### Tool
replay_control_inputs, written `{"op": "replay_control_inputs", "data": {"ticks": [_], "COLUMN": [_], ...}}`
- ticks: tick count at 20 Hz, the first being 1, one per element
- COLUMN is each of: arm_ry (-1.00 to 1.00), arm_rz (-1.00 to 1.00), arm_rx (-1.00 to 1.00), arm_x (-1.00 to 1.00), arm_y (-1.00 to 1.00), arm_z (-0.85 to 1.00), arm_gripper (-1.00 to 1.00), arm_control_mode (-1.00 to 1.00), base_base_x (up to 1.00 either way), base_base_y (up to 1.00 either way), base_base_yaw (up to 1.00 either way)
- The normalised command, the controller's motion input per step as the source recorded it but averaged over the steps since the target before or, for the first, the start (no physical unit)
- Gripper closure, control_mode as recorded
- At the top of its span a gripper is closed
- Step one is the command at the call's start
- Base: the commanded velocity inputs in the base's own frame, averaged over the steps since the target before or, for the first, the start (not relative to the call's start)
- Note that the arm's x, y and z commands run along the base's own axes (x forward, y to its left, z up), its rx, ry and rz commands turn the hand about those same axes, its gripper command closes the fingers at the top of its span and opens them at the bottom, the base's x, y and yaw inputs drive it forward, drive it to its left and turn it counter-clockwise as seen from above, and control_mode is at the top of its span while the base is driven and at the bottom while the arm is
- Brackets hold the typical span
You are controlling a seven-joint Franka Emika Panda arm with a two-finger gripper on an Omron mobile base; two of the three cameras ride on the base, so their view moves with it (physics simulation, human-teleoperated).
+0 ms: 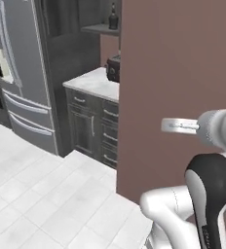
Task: Open the cabinet directly in front. Then move the liquor and the mug to the dining counter with the jar on it.
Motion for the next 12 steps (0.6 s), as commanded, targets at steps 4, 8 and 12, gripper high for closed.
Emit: {"op": "replay_control_inputs", "data": {"ticks": [4, 8, 12], "arm_ry": [0.00, 0.00, 0.00], "arm_rz": [0.00, 0.00, 0.00], "arm_rx": [0.00, 0.00, 0.00], "arm_x": [0.00, 0.00, 0.00], "arm_y": [0.00, 0.00, 0.00], "arm_z": [0.00, 0.00, 0.00], "arm_gripper": [-1.00, -1.00, -1.00], "arm_control_mode": [1.00, 1.00, 1.00], "base_base_x": [1.00, 1.00, 1.00], "base_base_y": [0.25, 0.64, 0.93], "base_base_yaw": [0.07, 0.05, 0.02]}}
